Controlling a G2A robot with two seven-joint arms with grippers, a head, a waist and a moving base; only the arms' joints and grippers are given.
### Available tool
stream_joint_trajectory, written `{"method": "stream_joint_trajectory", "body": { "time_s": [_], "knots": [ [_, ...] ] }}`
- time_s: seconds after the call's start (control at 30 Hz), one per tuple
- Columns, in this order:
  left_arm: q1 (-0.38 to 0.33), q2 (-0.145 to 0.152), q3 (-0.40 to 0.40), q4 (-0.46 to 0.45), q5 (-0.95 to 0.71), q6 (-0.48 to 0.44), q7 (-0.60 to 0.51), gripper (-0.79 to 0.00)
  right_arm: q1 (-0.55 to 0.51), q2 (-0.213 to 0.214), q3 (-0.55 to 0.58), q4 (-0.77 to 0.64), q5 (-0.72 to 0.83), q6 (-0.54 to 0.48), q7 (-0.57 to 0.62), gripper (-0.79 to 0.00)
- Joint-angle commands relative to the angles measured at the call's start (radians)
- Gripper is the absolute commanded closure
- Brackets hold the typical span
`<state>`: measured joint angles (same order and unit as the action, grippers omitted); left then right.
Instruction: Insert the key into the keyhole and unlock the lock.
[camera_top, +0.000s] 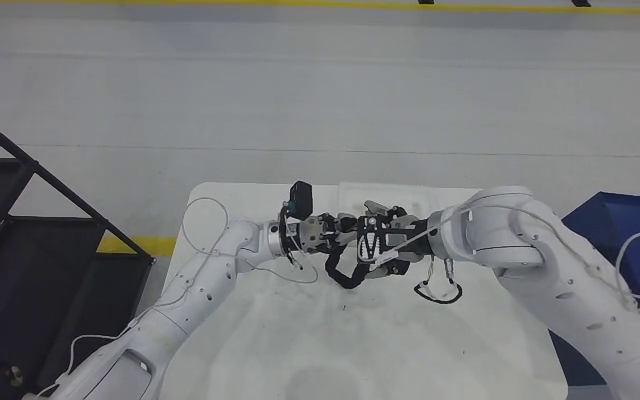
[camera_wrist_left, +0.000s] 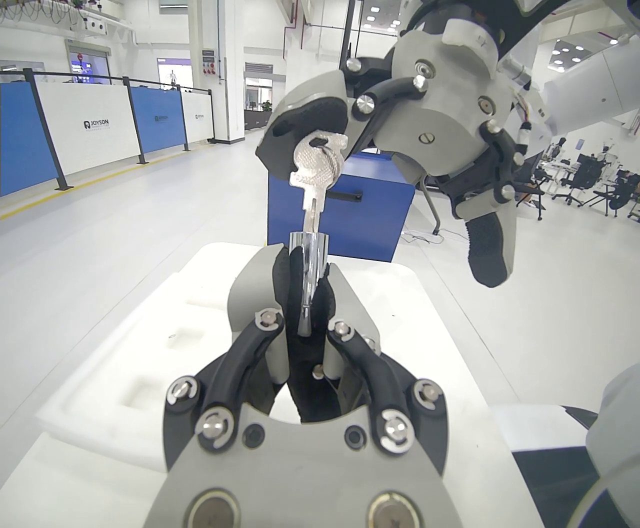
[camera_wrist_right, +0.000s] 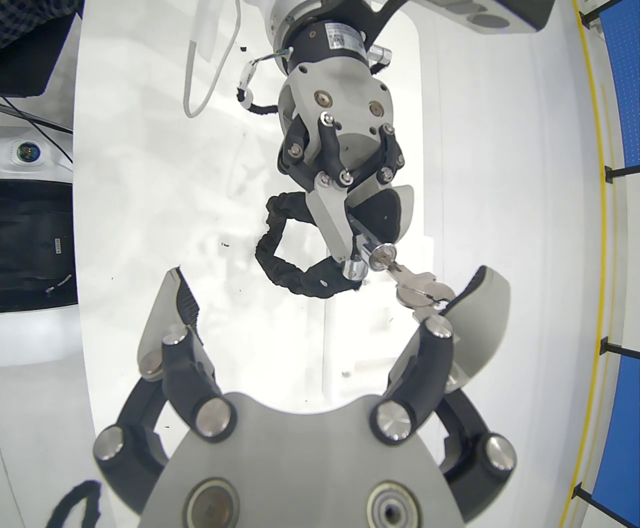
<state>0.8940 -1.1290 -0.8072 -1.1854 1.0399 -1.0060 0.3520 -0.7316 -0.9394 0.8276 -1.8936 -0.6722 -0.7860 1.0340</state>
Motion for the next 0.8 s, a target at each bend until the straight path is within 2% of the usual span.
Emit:
{"method": "stream_joint_trajectory", "body": {
  "time_s": [0.0, 0.23, 0.5, 0.63, 0.67, 0.77],
  "knots": [
    [0.001, -0.002, -0.002, -0.002, 0.006, 0.001, 0.002, 0.0, 0.008, 0.001, -0.008, 0.007, 0.01, 0.004, 0.004, -0.785],
    [0.005, -0.007, -0.011, -0.001, 0.033, -0.006, 0.006, 0.0, 0.034, 0.018, -0.009, 0.023, 0.047, 0.014, 0.014, -0.785],
    [0.014, 0.0, -0.01, -0.013, 0.049, -0.006, 0.004, 0.0, 0.028, 0.062, 0.02, -0.048, -0.107, -0.022, -0.022, -0.773],
    [0.012, 0.004, 0.003, -0.017, 0.041, -0.006, -0.003, 0.0, 0.017, 0.075, 0.012, -0.088, -0.172, -0.037, -0.037, -0.425],
    [0.011, 0.005, 0.006, -0.017, 0.039, -0.006, -0.004, 0.0, 0.015, 0.077, 0.013, -0.097, -0.184, -0.039, -0.039, -0.379],
    [0.007, 0.009, 0.017, -0.018, 0.03, -0.006, -0.009, 0.0, 0.003, 0.08, 0.018, -0.121, -0.214, -0.038, -0.046, -0.317]
  ]
}}
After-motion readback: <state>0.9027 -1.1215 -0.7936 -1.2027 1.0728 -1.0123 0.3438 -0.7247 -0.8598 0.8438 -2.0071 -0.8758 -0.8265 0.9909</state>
